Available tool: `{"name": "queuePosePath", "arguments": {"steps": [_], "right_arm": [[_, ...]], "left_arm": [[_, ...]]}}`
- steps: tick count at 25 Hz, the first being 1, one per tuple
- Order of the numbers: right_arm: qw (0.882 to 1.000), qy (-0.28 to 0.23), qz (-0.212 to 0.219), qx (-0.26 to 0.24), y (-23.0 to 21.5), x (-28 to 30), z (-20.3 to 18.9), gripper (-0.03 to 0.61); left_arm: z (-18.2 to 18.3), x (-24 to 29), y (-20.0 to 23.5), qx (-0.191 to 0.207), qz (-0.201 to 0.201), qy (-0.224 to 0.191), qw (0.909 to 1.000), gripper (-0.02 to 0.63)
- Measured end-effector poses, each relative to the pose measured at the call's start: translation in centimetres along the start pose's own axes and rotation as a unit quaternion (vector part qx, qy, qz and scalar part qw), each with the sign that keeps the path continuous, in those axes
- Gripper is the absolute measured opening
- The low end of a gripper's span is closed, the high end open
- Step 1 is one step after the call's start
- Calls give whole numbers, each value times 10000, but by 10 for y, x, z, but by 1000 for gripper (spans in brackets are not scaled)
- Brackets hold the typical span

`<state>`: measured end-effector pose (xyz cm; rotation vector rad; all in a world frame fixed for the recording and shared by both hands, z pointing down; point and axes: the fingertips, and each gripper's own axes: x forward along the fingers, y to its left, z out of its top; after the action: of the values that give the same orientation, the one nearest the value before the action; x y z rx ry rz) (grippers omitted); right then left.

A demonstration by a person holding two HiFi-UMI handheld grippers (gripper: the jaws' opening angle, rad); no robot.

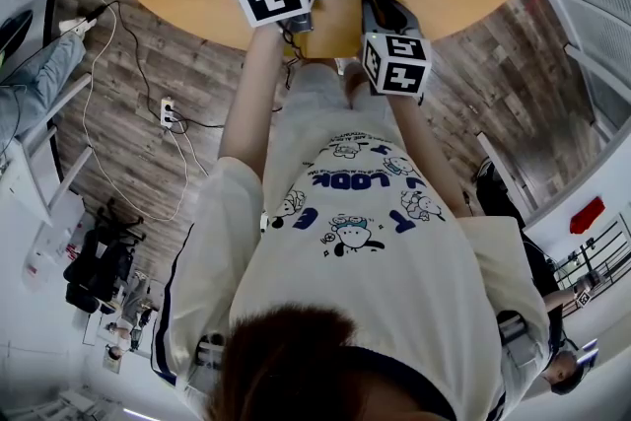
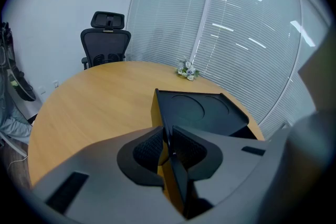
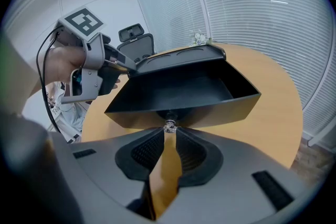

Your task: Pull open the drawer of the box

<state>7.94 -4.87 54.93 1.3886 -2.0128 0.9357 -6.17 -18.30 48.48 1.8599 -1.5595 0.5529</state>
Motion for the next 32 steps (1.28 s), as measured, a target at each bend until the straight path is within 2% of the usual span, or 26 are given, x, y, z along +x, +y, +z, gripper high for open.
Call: {"name": "queuePosePath", "arguments": {"steps": [24, 32], "right_arm": [[9999, 115, 37, 2, 1, -5, -11, 86], [9997, 180, 86, 101, 3, -4, -12, 91]], "left_arm": [[-1, 1, 0, -2, 82, 11, 10000, 64], [-2, 0, -1, 111, 218, 40, 9997, 64]]}}
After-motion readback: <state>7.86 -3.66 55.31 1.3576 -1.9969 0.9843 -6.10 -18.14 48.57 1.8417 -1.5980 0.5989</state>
